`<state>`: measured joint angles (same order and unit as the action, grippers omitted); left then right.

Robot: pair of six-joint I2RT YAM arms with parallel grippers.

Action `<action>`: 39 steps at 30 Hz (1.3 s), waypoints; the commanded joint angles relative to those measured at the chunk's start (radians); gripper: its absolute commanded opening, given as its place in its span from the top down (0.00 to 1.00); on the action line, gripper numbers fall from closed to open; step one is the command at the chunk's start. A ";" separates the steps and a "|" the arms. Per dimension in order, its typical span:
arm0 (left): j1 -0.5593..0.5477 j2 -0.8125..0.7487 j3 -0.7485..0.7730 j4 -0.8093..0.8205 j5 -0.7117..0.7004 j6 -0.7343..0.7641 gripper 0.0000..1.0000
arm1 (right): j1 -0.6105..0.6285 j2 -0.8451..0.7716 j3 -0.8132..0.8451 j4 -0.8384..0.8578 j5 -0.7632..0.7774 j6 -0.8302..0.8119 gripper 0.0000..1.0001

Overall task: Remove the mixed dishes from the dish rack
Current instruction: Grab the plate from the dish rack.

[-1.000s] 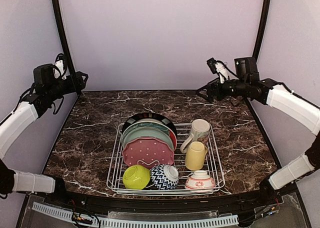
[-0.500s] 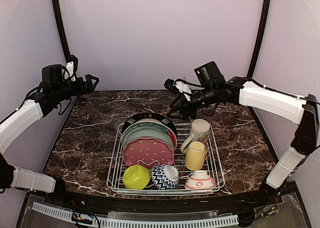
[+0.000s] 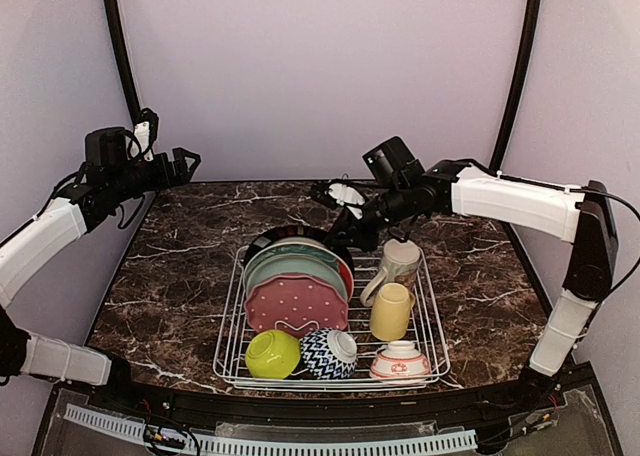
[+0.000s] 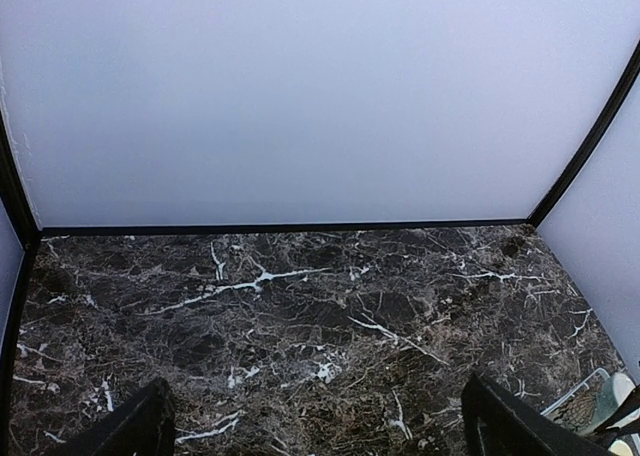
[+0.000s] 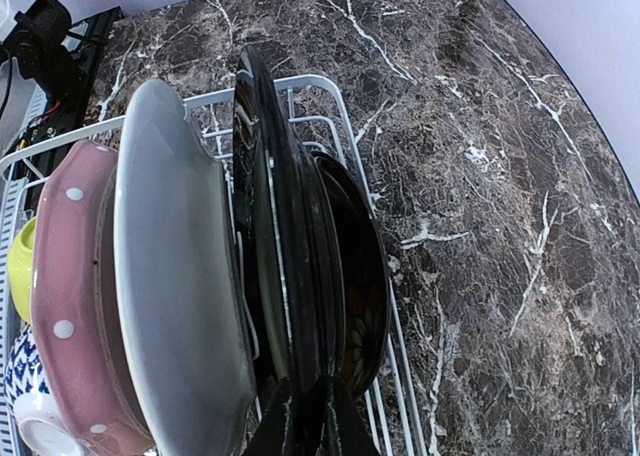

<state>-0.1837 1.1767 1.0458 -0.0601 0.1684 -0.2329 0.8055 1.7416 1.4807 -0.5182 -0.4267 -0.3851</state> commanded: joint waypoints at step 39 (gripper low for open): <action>-0.005 -0.087 -0.026 -0.027 -0.112 0.070 0.01 | 0.053 -0.009 0.119 0.016 0.061 -0.022 1.00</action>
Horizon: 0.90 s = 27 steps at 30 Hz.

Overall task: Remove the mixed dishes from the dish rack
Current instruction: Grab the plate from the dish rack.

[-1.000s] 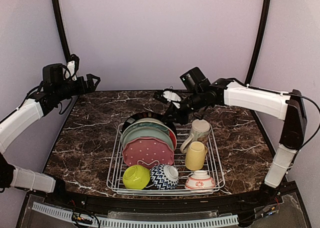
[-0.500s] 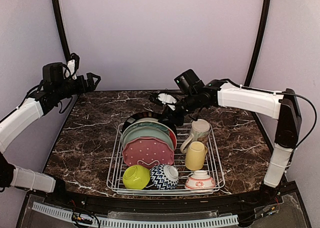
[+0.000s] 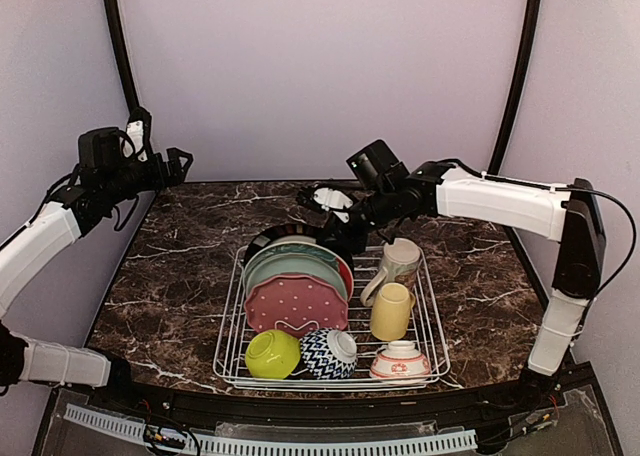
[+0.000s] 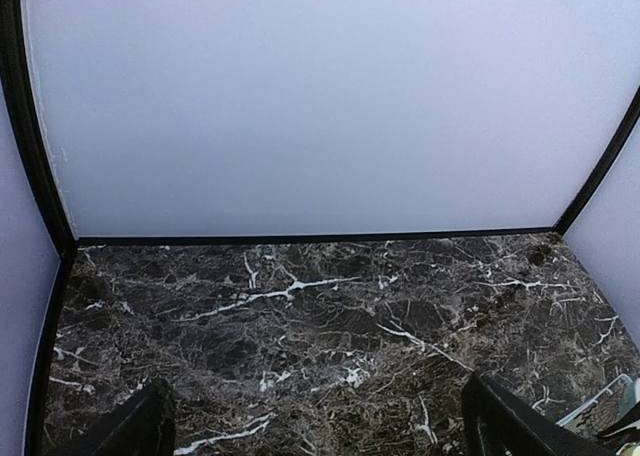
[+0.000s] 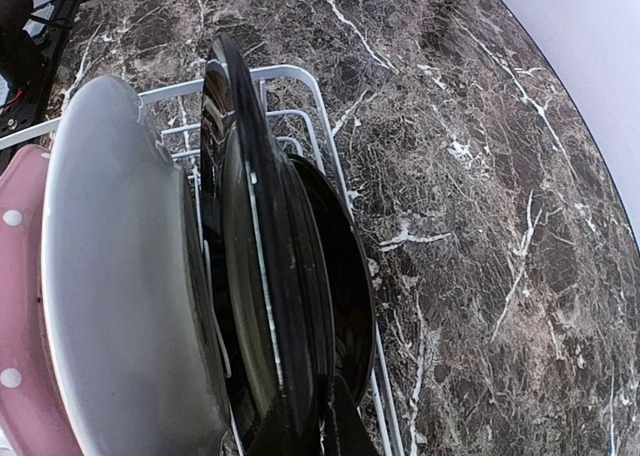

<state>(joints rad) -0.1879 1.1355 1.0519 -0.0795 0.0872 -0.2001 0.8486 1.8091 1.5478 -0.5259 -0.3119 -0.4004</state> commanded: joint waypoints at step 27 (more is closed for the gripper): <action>-0.001 -0.043 -0.026 -0.017 0.027 0.006 0.01 | 0.017 -0.369 -0.089 0.352 0.107 0.117 1.00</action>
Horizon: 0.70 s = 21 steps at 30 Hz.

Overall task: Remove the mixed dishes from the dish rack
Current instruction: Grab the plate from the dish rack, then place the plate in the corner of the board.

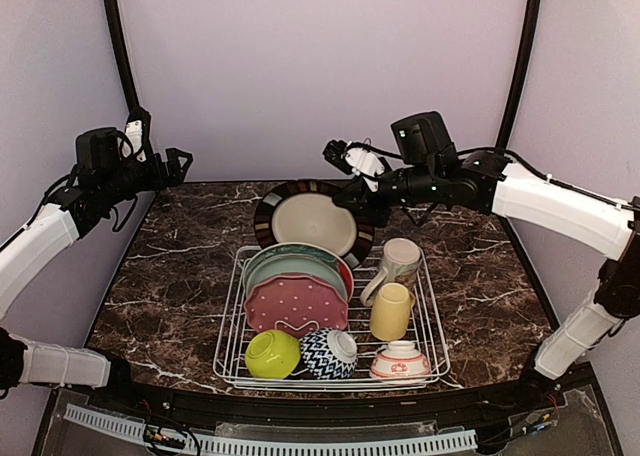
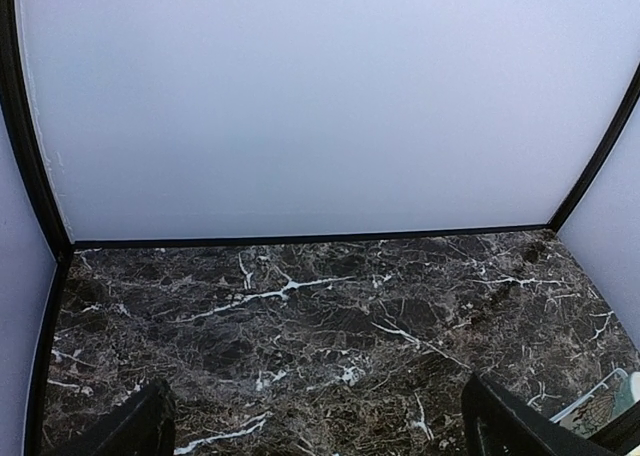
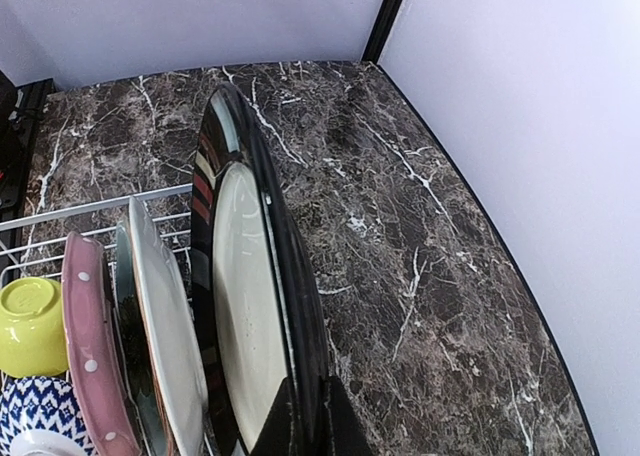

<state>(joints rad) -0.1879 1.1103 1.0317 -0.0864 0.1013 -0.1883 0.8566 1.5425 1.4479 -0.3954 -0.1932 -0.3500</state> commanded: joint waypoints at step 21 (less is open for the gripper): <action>-0.001 -0.017 -0.009 -0.009 0.021 -0.012 0.01 | -0.053 -0.141 0.106 0.283 0.112 0.345 1.00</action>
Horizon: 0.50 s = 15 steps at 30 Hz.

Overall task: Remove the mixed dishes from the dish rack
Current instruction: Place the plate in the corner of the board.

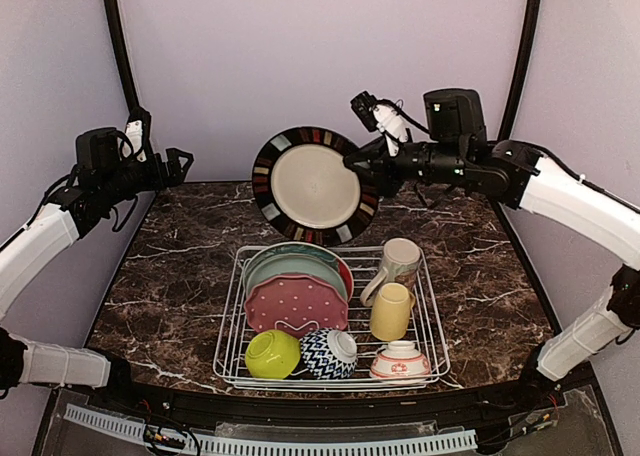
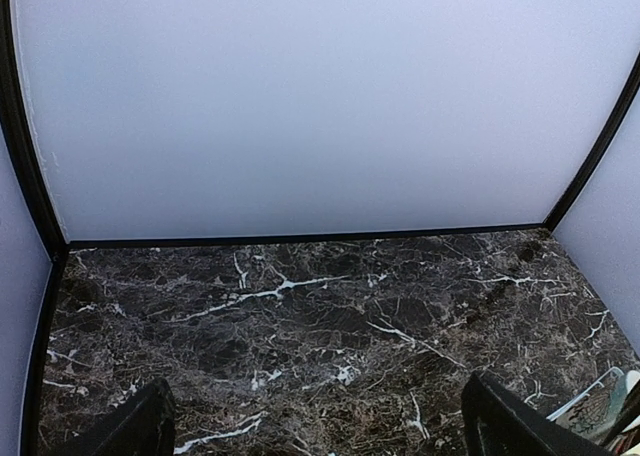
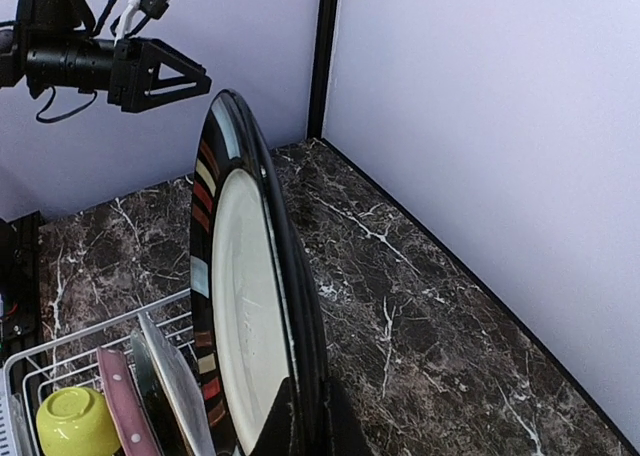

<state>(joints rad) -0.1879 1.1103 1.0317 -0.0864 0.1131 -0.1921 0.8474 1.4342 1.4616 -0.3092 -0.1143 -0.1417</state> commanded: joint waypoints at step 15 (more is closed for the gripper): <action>-0.001 -0.012 -0.008 -0.008 0.015 -0.011 0.01 | -0.531 -0.102 -0.115 0.391 -0.279 0.775 1.00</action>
<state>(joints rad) -0.1883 1.1103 1.0317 -0.0864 0.1158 -0.1947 0.4023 1.4055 1.3865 -0.1600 -0.2928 0.4046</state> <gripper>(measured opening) 0.989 0.033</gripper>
